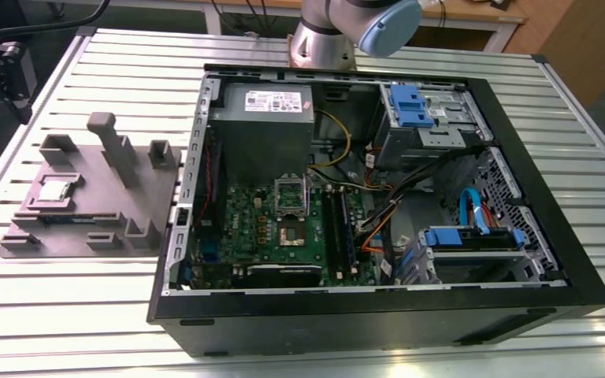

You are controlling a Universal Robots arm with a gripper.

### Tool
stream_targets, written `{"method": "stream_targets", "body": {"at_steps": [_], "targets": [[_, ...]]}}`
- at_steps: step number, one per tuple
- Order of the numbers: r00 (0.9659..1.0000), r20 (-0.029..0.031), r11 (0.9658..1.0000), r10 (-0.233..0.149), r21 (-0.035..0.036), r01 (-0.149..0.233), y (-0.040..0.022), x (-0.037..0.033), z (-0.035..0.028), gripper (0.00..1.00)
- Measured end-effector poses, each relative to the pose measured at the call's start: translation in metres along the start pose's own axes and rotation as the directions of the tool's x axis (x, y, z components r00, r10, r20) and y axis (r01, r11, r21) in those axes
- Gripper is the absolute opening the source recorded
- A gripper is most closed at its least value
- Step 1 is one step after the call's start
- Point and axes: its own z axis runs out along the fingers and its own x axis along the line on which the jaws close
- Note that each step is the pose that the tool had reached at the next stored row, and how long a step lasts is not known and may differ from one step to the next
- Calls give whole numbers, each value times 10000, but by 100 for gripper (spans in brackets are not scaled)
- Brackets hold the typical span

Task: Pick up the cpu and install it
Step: 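Pick up the cpu and move it towards the insertion slot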

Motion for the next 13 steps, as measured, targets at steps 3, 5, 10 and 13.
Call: {"method": "stream_targets", "body": {"at_steps": [3, 5, 10, 13], "targets": [[10000, 0, 10000, 0, 0, 0, 0, 0, 1, 59], [10000, 0, 10000, 0, 0, 0, 0, 0, 4, 59], [10000, 0, 10000, 0, 0, 0, -16, 1, 42, 59], [10000, 0, 10000, 1, 0, -1, -24, 0, 93, 59]]}}
